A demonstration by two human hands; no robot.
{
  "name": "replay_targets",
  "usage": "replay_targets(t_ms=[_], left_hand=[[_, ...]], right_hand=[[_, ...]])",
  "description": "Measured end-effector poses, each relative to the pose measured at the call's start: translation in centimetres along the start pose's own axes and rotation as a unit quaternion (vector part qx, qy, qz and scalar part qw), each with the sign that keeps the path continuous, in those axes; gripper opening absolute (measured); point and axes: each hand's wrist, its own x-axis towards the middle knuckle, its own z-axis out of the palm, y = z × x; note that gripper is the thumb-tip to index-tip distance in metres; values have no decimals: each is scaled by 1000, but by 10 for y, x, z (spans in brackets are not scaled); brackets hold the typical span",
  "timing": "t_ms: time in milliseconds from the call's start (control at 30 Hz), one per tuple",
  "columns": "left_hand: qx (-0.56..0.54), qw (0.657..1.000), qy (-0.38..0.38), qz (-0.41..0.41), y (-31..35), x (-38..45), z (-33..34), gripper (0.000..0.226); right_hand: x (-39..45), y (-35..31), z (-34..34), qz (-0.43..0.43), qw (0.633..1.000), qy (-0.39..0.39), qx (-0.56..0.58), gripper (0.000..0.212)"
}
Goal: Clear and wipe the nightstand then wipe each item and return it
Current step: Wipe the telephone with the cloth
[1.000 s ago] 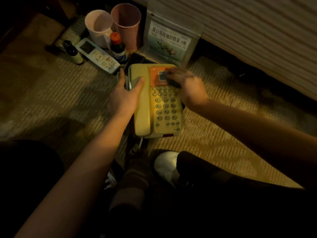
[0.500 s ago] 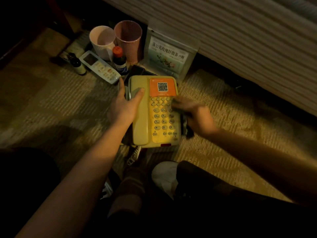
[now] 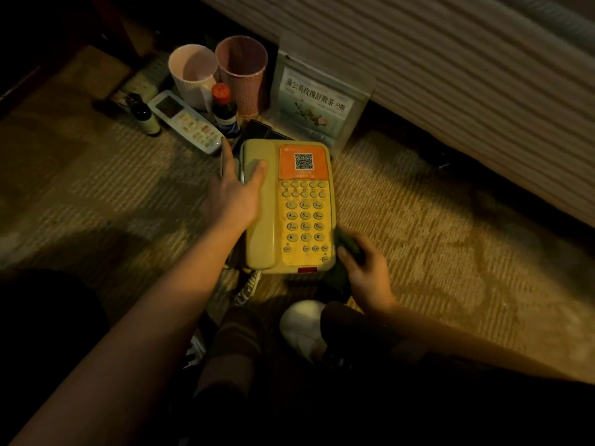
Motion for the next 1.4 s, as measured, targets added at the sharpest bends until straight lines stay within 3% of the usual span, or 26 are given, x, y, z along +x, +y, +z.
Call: replay_targets(t_ms=[200, 267, 300, 367, 467, 600, 700, 800, 900, 967, 1133, 1233, 1300, 1400], left_hand=[[7, 1000, 15, -11, 3, 0, 1, 73], [7, 1000, 15, -12, 4, -1, 1, 75], [1, 1000, 14, -13, 3, -1, 1, 75], [-10, 1000, 12, -15, 2, 0, -1, 76], [-9, 1000, 12, -11, 1, -2, -2, 75], [-21, 1000, 6, -9, -1, 0, -2, 75], [-25, 1000, 6, -2, -3, 1, -1, 76], [-23, 1000, 3, 3, -3, 2, -1, 74], [-27, 1000, -1, 8, -2, 2, -1, 73], [-26, 1000, 1, 6, -1, 1, -1, 73], [-11, 1000, 5, 1, -1, 0, -1, 71], [-13, 1000, 4, 4, -3, 2, -1, 73], [-8, 1000, 9, 6, -3, 3, 0, 73], [-11, 1000, 13, 12, -1, 3, 1, 73]], right_hand=[[-27, -2, -17, -75, 995, -42, -57, 45], [-29, -13, -24, -168, 975, -98, -108, 34], [-27, -22, -24, -243, 944, -140, -171, 30], [-15, -33, -11, -394, 842, -211, -302, 37], [4, -31, 23, -519, 714, -250, -398, 34], [19, -5, 12, -574, 627, -220, -479, 29], [23, 5, -20, -562, 634, -194, -494, 36], [24, 16, -48, -533, 649, -182, -512, 28], [36, 13, -73, -335, 786, -93, -511, 33], [48, -3, -84, -266, 828, -52, -491, 27], [81, -74, -32, -286, 859, -41, -423, 32], [110, -92, 25, -206, 880, -56, -424, 47], [113, -89, 44, -202, 875, -76, -433, 54], [79, -64, 43, -271, 848, -149, -431, 53]])
